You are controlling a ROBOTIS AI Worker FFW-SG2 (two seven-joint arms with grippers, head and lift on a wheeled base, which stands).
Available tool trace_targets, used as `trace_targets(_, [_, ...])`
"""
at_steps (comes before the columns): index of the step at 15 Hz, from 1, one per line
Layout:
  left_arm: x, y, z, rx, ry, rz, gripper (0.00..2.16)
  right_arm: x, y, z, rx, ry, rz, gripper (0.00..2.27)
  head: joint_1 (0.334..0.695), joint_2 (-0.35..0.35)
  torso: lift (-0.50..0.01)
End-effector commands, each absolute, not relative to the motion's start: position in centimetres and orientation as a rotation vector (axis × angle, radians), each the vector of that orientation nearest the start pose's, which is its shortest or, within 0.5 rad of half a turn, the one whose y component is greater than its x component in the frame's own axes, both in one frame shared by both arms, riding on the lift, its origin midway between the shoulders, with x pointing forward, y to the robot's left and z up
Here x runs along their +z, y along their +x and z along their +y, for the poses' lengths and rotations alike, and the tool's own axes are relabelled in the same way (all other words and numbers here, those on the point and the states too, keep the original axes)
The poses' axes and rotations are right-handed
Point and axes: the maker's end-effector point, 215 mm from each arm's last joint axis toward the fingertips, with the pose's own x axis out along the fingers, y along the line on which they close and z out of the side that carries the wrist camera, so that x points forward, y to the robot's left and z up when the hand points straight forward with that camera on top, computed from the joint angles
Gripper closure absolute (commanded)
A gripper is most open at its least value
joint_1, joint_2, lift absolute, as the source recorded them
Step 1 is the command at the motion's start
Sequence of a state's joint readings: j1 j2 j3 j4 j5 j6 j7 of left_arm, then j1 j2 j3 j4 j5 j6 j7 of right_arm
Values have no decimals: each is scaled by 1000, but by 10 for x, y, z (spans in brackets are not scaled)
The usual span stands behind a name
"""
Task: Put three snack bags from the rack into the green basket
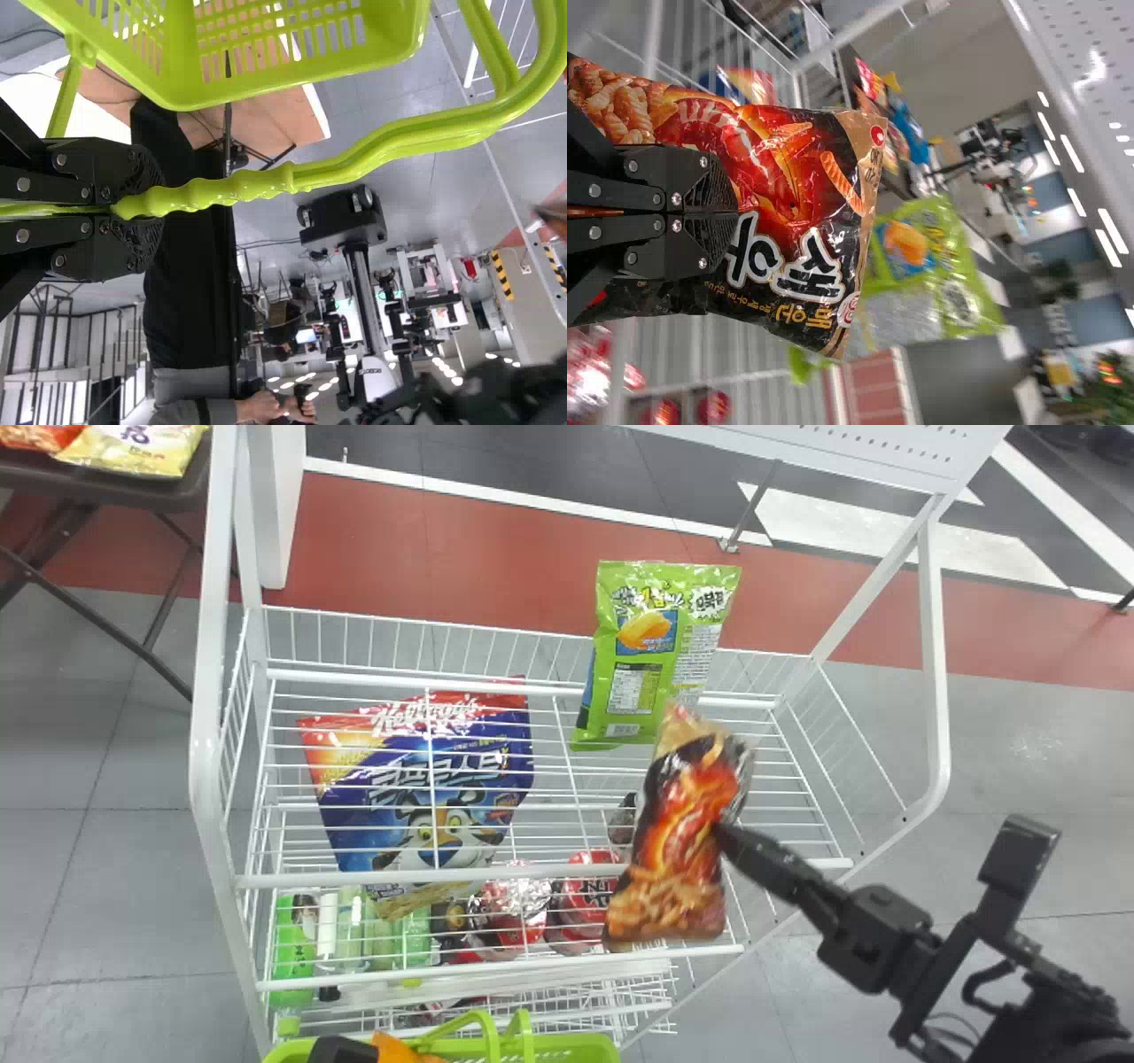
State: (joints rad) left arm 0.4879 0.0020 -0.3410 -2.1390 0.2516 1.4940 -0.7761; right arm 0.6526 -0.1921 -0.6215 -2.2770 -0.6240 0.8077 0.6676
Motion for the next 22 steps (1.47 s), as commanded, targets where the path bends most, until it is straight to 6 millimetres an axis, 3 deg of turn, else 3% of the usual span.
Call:
trace_targets(1, [-456, 104, -99, -1186, -682, 1345, 1416, -395, 302, -314, 423, 480, 610, 2236, 695, -350, 0])
trace_targets(3, [-456, 104, -100, -1184, -681, 1345, 1416, -420, 269, -297, 464, 574, 715, 2240, 695, -350, 0])
trace_targets(6, [-456, 104, -100, -1184, -682, 1345, 1416, -471, 238, -279, 473, 638, 816, 2236, 695, -350, 0])
trace_targets(8, [-456, 104, -101, -1185, -679, 1343, 1416, -494, 215, -263, 496, 680, 875, 2236, 695, -350, 0])
trace_targets(11, [-456, 103, -102, -1190, -677, 1342, 1416, -534, 183, -242, 531, 649, 948, 2236, 695, -350, 0])
trace_targets(15, [-461, 100, -103, -1182, -667, 1350, 1416, -583, 142, -193, 633, 546, 1003, 2240, 695, -350, 0])
trace_targets(19, [-463, 98, -104, -1181, -666, 1356, 1416, -601, 109, -148, 724, 514, 1055, 2240, 695, -350, 0])
trace_targets(21, [-462, 99, -104, -1183, -667, 1350, 1416, -604, 109, -149, 711, 503, 1062, 2148, 695, -350, 0])
trace_targets(22, [-462, 99, -104, -1181, -669, 1348, 1416, -601, 118, -160, 685, 512, 1050, 1909, 695, -350, 0])
